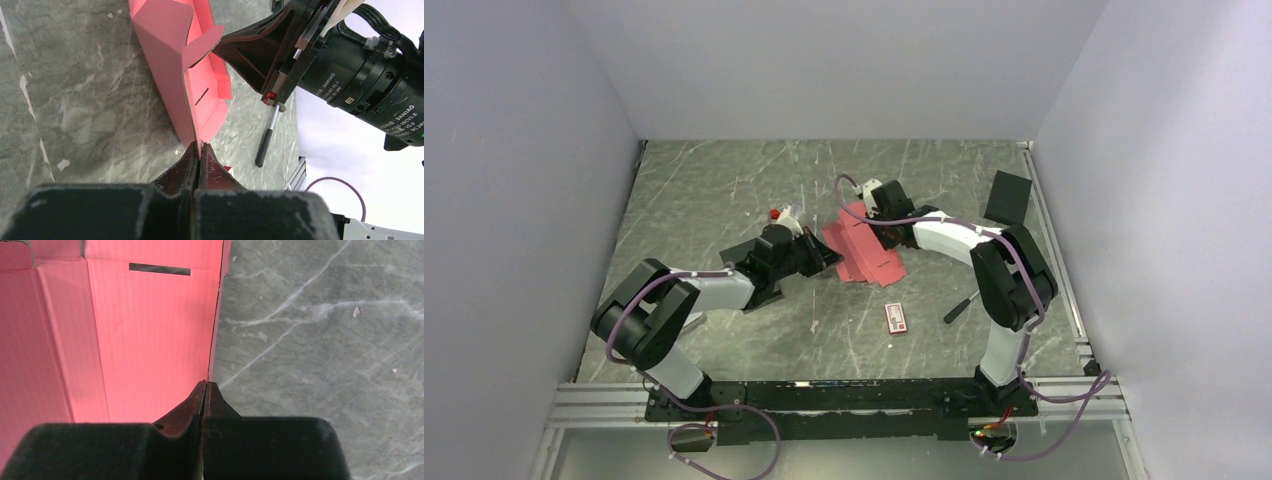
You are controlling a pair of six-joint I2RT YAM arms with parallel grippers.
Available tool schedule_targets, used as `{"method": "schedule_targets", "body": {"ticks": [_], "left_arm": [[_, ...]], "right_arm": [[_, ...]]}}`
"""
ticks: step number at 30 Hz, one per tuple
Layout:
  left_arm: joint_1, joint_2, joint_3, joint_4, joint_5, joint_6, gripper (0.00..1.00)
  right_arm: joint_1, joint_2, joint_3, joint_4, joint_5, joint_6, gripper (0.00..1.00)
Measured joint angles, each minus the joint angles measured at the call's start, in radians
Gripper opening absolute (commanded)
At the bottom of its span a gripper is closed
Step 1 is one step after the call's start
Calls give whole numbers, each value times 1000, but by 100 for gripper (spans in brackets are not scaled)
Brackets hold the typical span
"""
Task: Fold the paper box
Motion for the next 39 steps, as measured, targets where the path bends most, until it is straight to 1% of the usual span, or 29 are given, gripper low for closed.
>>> {"method": "schedule_targets", "body": {"ticks": [4,11,20,25,32,34,39], "left_arm": [[5,4,0,1,9,-8,0],[14,6,0,7,27,-13,0],[22,18,-3,24,42,-29,0],[30,18,-15,37,48,-35,0],[34,18,-22,45,53,-35,0],[35,18,-25,48,56,-35,0],[43,18,-35,61,64,-38,0]], "right_arm": [[0,0,2,-5,-43,2,7],[-2,21,18,-20,-117,8,9],[-9,53,39,-32,-174,16,11],[-32,67,55,-50,-230,29,13],[-61,104,91,-87,-328,43,24],[-66,109,98,-95,-345,45,26],[-71,112,108,-111,-375,43,37]]}}
